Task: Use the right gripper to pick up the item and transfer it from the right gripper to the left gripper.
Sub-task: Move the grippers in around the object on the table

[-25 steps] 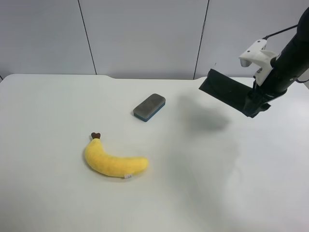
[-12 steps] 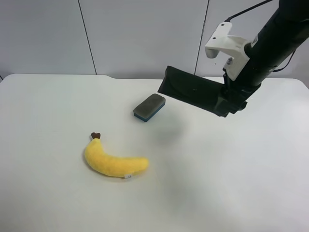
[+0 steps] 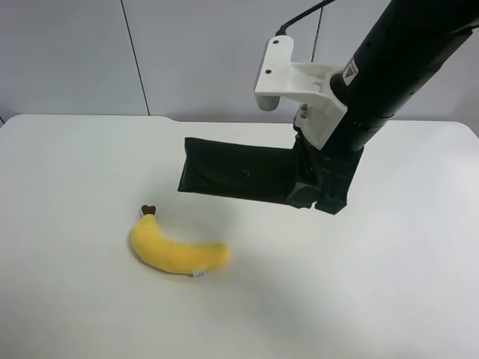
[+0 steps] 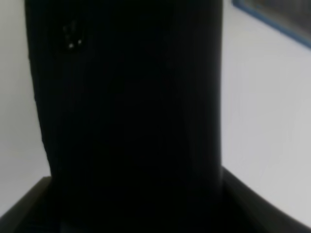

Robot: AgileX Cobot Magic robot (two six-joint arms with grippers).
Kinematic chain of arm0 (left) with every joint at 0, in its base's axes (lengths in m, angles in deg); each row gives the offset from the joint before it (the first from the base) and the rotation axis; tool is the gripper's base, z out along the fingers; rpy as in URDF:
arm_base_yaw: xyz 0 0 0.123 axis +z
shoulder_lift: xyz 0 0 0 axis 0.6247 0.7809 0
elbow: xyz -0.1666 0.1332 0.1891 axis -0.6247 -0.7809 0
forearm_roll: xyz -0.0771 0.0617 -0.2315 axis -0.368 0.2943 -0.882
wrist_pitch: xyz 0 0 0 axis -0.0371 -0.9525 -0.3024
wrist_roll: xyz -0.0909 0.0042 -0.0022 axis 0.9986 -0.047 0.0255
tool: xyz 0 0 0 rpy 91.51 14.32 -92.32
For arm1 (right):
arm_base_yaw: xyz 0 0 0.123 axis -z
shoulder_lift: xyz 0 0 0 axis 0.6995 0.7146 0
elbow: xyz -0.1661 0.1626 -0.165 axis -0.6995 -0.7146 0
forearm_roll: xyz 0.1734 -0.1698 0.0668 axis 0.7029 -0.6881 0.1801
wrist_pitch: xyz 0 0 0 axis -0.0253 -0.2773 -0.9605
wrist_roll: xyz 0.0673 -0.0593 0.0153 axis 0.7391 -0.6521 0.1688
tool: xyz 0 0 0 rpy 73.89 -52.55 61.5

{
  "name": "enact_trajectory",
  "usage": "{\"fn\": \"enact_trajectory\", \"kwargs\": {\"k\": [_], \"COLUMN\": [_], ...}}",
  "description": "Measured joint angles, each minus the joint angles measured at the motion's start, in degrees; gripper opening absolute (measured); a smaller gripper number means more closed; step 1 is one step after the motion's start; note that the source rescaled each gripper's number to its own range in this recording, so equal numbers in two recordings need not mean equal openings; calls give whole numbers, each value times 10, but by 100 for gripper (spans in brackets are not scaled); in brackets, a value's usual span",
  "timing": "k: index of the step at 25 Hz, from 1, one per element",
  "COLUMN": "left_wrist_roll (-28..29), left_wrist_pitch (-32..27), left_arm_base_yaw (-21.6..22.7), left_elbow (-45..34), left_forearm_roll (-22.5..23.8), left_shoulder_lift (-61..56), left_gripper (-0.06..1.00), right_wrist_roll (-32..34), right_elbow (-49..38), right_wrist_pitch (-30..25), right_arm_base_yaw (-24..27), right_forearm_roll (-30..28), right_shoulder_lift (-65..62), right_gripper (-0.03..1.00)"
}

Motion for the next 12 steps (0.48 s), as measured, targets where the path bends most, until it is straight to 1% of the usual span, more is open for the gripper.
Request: {"fn": "enact_trajectory", "kwargs": {"k": [3, 5, 7, 10, 12], "left_wrist_roll": [0, 0, -1, -8, -23], "left_wrist_pitch": [0, 1, 1, 3, 5], "left_arm_base_yaw": [0, 0, 0, 0, 0], "left_elbow": [23, 37, 45, 48, 48], "left_forearm_roll": [-38, -62, -82, -128, -177], "left_shoulder_lift": [46, 71, 100, 144, 173], "left_gripper": [100, 100, 100, 100, 100], "right_wrist_roll": [0, 0, -1, -15, -24], "right_elbow": [0, 0, 0, 0, 0], "right_wrist_pitch": [-3, -3, -2, -2, -2], "right_arm_base_yaw": [-33, -43, -43, -43, -43], "right_forearm_roll": [1, 10, 27, 53, 73], "right_shoulder_lift": [-11, -19, -27, -41, -48], "right_gripper": [14, 13, 13, 13, 13]}}
